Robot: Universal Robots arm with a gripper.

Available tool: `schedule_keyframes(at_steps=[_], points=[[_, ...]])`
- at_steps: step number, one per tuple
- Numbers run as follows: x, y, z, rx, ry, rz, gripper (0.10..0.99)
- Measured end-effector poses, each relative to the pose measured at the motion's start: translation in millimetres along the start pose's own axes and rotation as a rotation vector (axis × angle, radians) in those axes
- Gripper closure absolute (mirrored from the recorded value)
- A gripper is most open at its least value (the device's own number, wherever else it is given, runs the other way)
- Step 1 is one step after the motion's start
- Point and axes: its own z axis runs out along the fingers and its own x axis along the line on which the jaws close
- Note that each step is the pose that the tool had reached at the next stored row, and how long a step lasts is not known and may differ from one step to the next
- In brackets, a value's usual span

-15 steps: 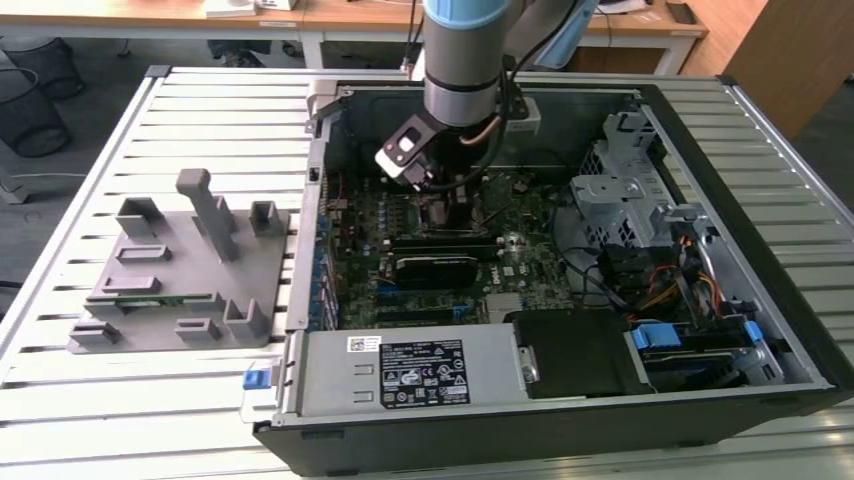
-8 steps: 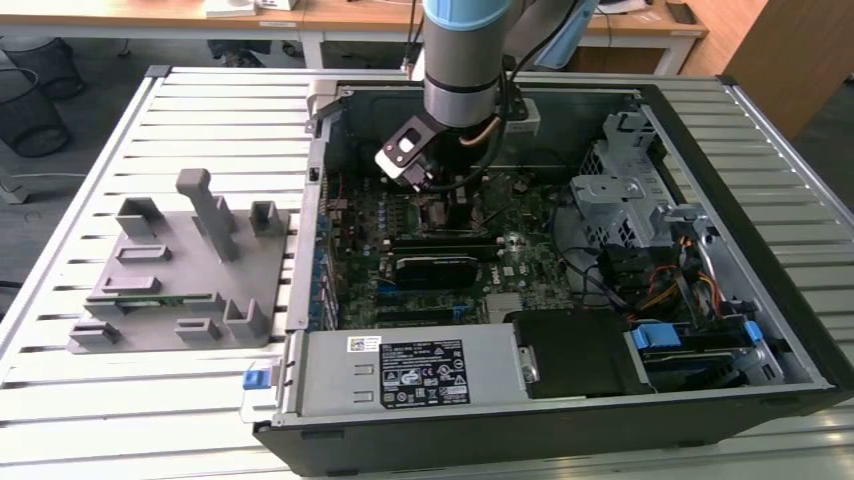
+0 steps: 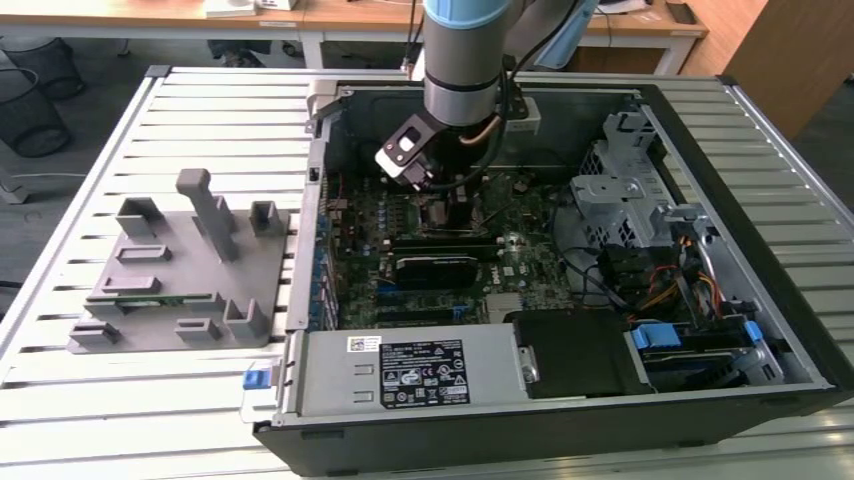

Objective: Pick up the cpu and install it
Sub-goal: 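Place the cpu into insertion slot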

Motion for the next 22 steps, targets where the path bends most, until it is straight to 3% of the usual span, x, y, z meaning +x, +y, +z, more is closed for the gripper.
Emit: schedule_keyframes(at_steps=[9,10,19,20,22], points=[[0.0,-0.1,0.4,0.000,-0.0002,0.000,0.486],[-0.1,0.2,0.5,0.000,-0.0003,0.000,0.553],[0.1,0.7,0.6,0.000,0.0004,0.000,0.541],[0.0,0.6,-0.1,0.000,0.0000,0.000,0.478],[0.0,0.8,-2.5,0.000,0.0001,0.000,0.478]])
